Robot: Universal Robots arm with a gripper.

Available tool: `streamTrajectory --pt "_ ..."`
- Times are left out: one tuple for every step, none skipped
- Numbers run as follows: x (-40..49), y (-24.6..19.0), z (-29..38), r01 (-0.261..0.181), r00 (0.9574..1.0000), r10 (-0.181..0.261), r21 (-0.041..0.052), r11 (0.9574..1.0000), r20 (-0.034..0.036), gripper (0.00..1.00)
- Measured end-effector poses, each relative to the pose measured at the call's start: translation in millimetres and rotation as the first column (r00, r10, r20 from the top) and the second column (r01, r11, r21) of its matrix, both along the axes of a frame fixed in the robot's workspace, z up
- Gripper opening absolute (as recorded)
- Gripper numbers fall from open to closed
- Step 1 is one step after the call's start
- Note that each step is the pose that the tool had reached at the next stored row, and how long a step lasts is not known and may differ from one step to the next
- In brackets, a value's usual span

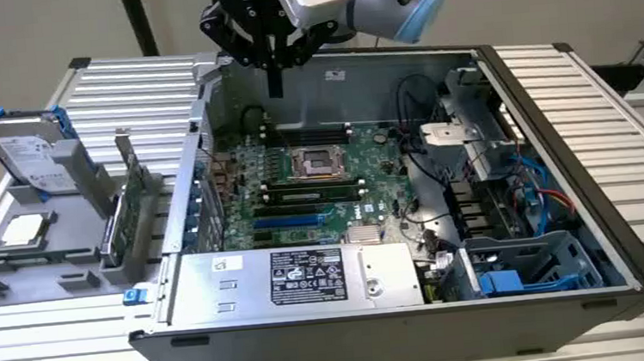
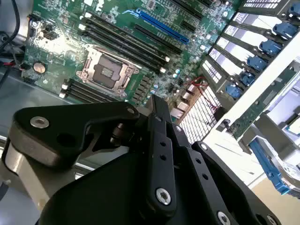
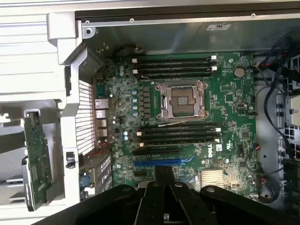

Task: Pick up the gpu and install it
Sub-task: 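Reach for the gpu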

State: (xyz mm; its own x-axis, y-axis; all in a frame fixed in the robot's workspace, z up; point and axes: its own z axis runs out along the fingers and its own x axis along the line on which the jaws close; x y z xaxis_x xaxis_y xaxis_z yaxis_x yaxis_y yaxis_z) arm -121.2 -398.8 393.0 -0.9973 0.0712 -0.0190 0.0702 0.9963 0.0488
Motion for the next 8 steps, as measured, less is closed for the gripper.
streamTrajectory --pt "0.0 0.0 0.0 0.000 1.0000 0.000 0.0000 1.0000 0.0000 0.00" --pt "0.0 0.0 0.1 0.000 1.0000 0.000 0.0000 1.0000 0.0000 0.00" --pt "0.0 0.0 0.1 0.000 1.0000 0.000 0.0000 1.0000 0.0000 0.00" --pt "0.0 0.0 0.2 0.000 1.0000 0.000 -0.0001 1.0000 -0.0001 0.00" --pt "0.0 0.0 0.1 0.000 1.0000 0.000 0.0000 1.0000 0.0000 0.00" --pt "0.0 0.0 0.2 0.000 1.0000 0.000 -0.0001 1.0000 -0.0001 0.00" --pt "0.0 0.0 0.2 0.000 1.0000 0.000 -0.0001 1.0000 -0.0001 0.00" --pt "0.0 0.0 0.4 0.000 1.0000 0.000 0.0000 1.0000 0.0000 0.00"
